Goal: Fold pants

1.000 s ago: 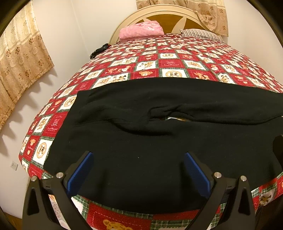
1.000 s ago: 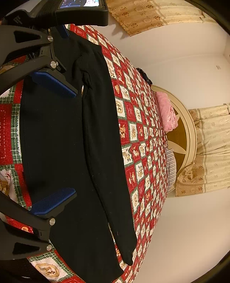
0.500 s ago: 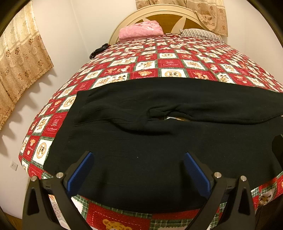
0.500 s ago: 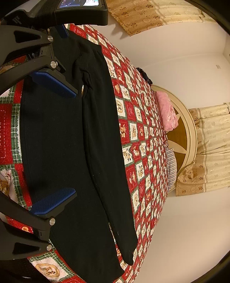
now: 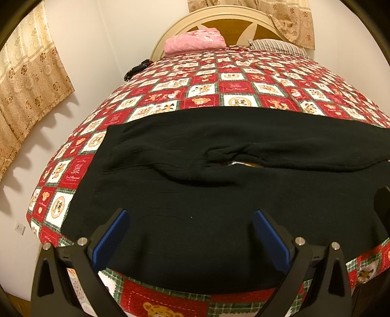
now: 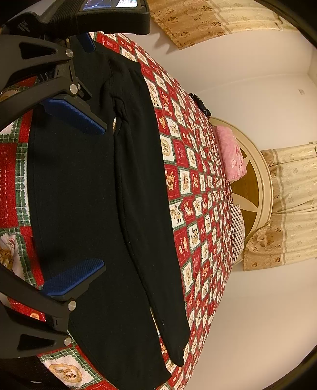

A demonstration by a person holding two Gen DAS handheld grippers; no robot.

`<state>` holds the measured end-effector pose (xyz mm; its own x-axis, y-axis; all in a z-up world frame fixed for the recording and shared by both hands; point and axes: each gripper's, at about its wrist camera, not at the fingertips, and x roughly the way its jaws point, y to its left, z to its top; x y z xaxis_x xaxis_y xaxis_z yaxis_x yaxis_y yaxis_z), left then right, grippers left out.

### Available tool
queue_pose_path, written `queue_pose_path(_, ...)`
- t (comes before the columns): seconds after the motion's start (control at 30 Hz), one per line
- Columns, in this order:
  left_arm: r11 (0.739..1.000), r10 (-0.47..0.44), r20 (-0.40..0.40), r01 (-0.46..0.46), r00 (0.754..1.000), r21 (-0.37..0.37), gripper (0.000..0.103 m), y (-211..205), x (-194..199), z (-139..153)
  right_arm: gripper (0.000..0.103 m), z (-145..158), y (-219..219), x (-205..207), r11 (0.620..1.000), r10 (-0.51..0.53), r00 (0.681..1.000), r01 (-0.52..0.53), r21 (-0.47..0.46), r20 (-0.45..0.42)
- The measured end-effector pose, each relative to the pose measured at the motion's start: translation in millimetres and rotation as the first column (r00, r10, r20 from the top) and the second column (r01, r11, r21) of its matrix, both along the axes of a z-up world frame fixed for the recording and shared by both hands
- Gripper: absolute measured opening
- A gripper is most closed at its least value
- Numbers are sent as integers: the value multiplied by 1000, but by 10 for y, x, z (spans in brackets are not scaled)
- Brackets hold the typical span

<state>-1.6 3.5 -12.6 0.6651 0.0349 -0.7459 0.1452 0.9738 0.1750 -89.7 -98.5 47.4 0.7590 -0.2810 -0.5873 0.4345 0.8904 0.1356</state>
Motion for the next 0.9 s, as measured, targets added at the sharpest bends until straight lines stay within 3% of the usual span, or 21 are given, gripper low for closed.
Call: queue_pose_path(0.9, 1000, 3, -8, -3, 1000, -5, 103, 42, 11, -5, 102, -18, -6, -3, 1000, -2, 1000, 2, 5, -2)
